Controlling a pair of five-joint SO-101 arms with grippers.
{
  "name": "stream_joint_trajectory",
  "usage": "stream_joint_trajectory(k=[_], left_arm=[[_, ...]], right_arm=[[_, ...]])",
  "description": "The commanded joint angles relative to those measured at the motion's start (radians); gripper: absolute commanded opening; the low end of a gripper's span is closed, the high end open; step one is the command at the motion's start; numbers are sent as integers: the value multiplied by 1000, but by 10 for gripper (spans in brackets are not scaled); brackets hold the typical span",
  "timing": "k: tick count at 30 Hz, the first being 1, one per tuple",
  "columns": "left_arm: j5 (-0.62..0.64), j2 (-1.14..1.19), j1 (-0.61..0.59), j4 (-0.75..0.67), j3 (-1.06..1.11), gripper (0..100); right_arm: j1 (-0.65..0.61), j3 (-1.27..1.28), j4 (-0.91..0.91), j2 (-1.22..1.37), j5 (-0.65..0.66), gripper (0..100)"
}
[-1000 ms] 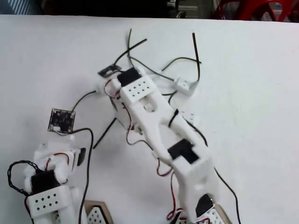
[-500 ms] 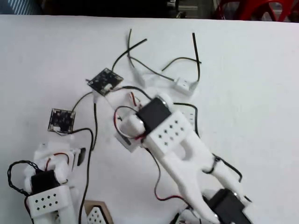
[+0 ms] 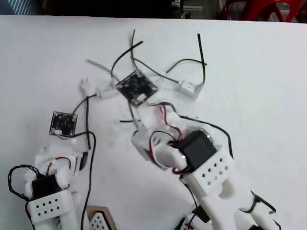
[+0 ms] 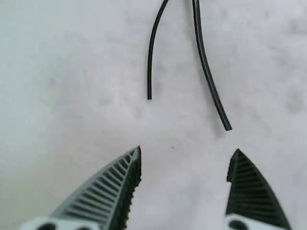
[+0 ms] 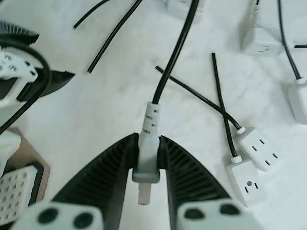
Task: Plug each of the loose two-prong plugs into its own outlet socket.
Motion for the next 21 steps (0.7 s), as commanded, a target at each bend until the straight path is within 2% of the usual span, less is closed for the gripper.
stream_joint_trajectory(k=[1, 8, 11, 15, 21], left_arm=[[6, -13, 1, -25, -9, 289], [12, -13, 47, -26, -80, 290], [91, -13, 73, -31, -147, 290], [150, -13, 148, -64, -227, 290], [261, -13, 314, -281, -190, 290]], right_arm=[[61, 121, -151, -90, -29, 17], [65, 516, -547, -282, -29, 17], [67, 667, -687, -397, -23, 17], [65, 810, -763, -555, -28, 17], [-7, 936, -759, -743, -31, 17]])
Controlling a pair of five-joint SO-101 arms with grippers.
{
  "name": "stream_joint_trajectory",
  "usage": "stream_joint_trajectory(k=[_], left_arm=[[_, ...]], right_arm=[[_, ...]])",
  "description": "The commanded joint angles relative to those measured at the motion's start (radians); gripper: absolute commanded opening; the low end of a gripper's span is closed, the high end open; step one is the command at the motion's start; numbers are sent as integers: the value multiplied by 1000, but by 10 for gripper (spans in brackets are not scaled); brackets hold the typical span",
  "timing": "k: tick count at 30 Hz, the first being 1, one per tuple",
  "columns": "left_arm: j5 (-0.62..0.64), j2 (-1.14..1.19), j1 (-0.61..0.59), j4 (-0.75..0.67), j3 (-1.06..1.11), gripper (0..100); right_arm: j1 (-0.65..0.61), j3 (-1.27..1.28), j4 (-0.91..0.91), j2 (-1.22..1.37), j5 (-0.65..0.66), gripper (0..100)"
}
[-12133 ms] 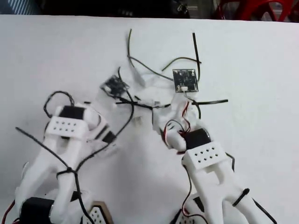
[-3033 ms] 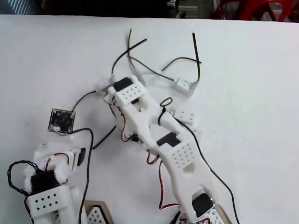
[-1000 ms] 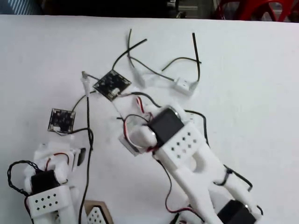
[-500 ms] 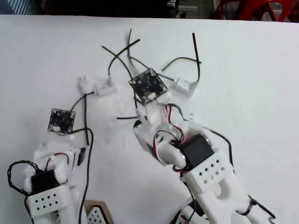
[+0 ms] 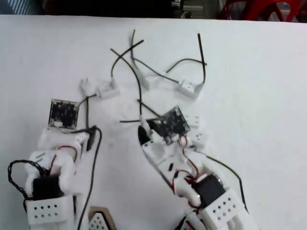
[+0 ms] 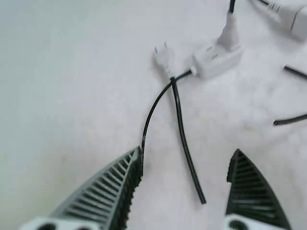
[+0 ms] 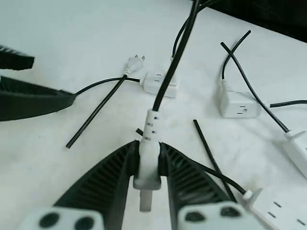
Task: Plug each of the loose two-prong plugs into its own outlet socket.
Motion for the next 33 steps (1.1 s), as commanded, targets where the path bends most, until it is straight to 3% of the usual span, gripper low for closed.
stream_joint_trajectory(k=[1, 6, 13, 18, 26, 33], left_arm=[[115, -13, 136, -183, -6, 290], [183, -16, 265, -252, -3, 290], [176, -156, 492, -81, -69, 291], [61, -321, 616, 21, -64, 291], [58, -364, 556, 54, -63, 291], [52, -222, 479, 18, -63, 308]], right_arm=[[-70, 41, -19, -111, -11, 17], [-102, 114, -21, -205, -11, 17], [-104, 153, -21, -231, -11, 17], [-102, 153, -18, -229, -11, 16], [-47, 152, -5, -229, -5, 16], [280, 126, -154, -229, -44, 16]])
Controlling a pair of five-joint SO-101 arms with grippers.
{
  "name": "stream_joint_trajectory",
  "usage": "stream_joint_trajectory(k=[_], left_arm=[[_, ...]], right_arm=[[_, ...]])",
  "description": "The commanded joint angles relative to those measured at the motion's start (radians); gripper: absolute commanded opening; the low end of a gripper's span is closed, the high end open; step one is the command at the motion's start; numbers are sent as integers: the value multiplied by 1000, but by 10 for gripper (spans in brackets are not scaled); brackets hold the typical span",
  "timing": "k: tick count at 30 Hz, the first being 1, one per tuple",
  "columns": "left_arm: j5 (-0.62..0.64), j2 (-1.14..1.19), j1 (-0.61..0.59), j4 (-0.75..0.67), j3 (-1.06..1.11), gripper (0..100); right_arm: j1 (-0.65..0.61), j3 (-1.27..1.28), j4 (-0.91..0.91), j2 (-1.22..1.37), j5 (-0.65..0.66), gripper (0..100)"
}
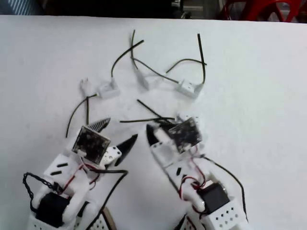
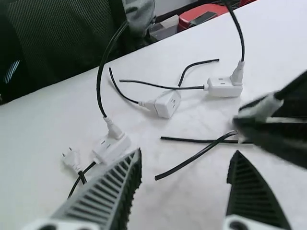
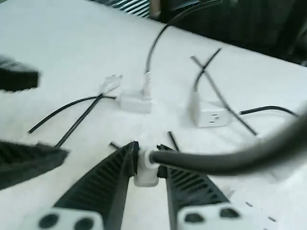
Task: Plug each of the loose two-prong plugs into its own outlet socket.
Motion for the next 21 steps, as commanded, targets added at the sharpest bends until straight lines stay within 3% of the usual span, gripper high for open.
stream_joint_trajectory(k=[1, 5, 11, 15, 21], left_arm=[[-14, 148, -31, -54, -49, 333], [-18, 354, -22, -147, -58, 427], [-198, 657, 59, -377, -58, 407], [-287, 826, 97, -506, -80, 404], [-302, 1142, 96, -511, -310, 404]], right_arm=[[182, -35, -124, -8, -74, 16], [338, -34, -214, -8, -175, 16], [489, -31, -283, -8, -321, 16], [526, -29, -289, -8, -356, 17], [522, -14, -298, -8, -353, 17]])
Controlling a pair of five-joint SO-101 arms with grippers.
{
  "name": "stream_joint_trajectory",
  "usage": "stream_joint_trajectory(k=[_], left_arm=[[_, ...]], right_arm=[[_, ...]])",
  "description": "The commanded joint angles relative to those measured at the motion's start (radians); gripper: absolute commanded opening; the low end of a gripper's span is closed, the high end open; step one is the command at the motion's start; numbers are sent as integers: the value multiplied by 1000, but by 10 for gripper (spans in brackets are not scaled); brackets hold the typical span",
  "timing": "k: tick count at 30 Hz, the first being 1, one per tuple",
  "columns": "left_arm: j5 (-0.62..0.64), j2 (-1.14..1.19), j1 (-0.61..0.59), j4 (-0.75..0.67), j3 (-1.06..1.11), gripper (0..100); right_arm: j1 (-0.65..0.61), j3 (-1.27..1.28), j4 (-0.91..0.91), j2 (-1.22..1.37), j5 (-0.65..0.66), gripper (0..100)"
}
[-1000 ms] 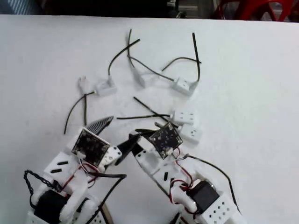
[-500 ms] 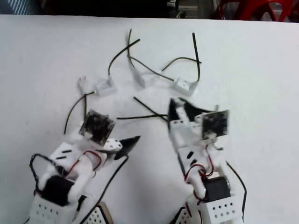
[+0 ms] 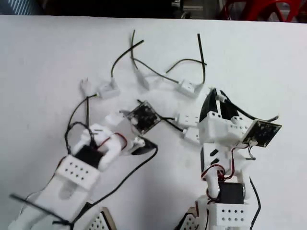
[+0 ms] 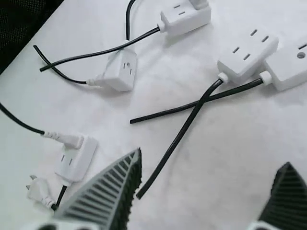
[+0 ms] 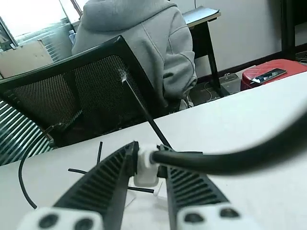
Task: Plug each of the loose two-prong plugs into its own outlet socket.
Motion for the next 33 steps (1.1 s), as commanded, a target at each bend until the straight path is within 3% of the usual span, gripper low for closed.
stream_joint_trajectory(k=[1, 15, 18, 27, 33], left_arm=[[-12, 265, 7, -34, -235, 404], [-17, 900, 67, -35, -697, 404], [-71, 1001, 77, -34, -776, 403], [-229, 1190, 88, -32, -936, 317], [-285, 1227, 108, 120, -996, 293]], right_arm=[[10, -12, -38, -8, -3, 17], [54, -8, -58, -8, -3, 17], [54, -8, -58, -8, -3, 17], [51, -8, -54, -8, -3, 17], [51, -8, -54, -8, 0, 17]])
